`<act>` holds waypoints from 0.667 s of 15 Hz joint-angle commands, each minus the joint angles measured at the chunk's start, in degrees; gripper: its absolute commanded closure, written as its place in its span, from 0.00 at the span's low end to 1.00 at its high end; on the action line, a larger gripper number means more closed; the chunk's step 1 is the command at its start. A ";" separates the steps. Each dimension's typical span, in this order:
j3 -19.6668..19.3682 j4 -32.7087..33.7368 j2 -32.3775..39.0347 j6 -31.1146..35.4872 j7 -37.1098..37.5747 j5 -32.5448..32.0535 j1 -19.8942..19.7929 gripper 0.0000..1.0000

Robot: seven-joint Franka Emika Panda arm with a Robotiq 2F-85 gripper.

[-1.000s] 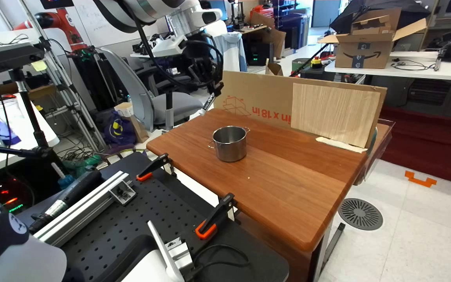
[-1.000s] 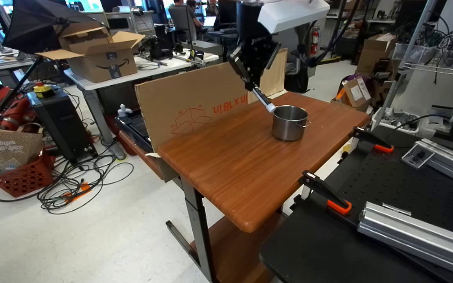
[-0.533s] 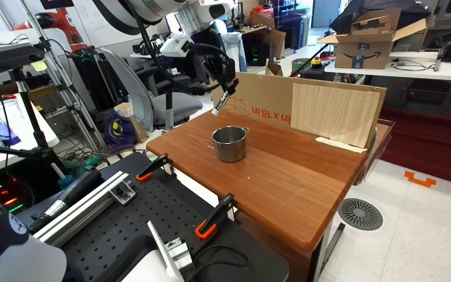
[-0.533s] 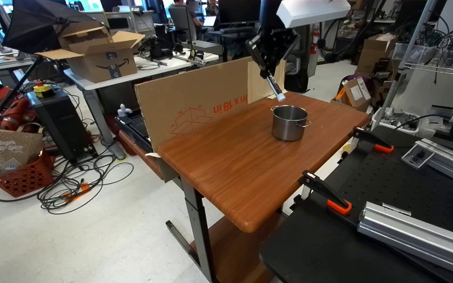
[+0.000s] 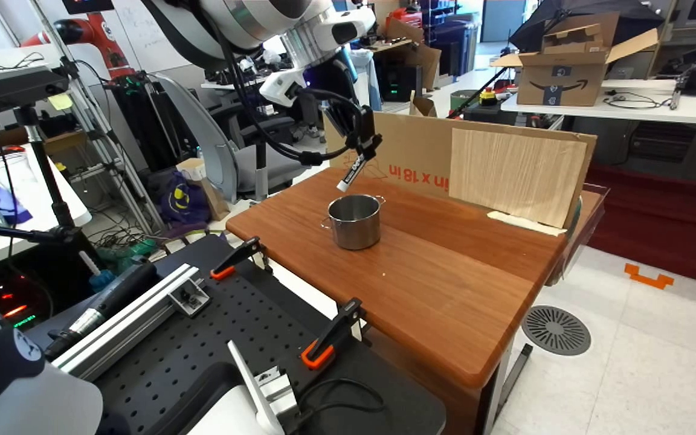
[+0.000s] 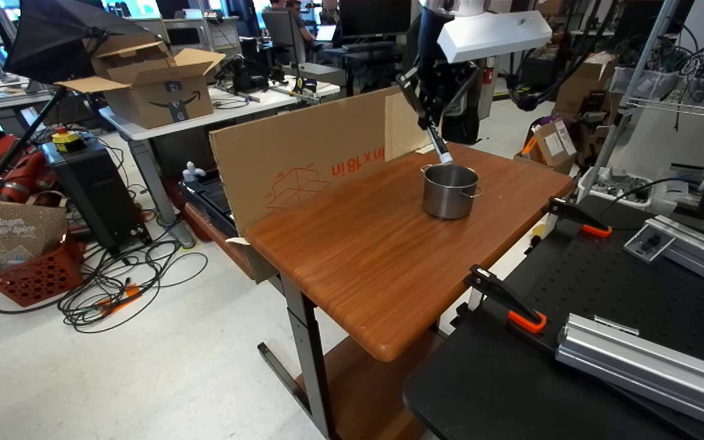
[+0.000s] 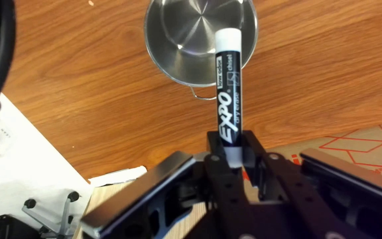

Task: Put the marker in the pot

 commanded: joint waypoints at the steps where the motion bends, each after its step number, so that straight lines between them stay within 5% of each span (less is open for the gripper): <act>1: -0.77 0.48 2.16 2.27 2.91 -2.11 0.10 0.95; 10: -2.43 5.89 11.33 1.34 1.55 -0.23 1.88 0.95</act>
